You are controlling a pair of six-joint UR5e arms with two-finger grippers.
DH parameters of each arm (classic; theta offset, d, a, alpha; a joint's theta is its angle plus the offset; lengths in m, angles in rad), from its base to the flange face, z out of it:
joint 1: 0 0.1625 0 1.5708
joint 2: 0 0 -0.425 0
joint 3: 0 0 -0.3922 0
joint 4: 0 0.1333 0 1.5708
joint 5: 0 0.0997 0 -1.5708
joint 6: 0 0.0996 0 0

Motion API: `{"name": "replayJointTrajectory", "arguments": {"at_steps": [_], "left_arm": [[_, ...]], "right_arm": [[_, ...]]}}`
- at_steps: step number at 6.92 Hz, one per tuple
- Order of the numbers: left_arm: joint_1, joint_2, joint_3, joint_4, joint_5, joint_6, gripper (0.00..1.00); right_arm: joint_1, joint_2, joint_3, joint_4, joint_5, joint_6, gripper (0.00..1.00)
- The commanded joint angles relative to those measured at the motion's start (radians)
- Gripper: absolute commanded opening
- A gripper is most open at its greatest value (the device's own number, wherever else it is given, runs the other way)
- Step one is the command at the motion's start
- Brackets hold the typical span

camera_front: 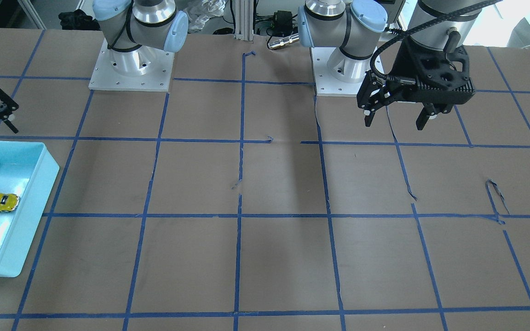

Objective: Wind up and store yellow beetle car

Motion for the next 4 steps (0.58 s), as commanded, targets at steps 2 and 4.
{"name": "replayJointTrajectory", "arguments": {"at_steps": [2, 4], "left_arm": [[0.002, 0.000, 0.003, 0.000, -0.001, 0.001, 1.00], [0.002, -0.001, 0.006, 0.000, -0.001, -0.001, 1.00]], "right_arm": [[0.234, -0.004, -0.001, 0.002, 0.001, 0.532, 1.00], [0.319, -0.004, 0.000, 0.002, 0.006, 0.910, 1.00]]}}
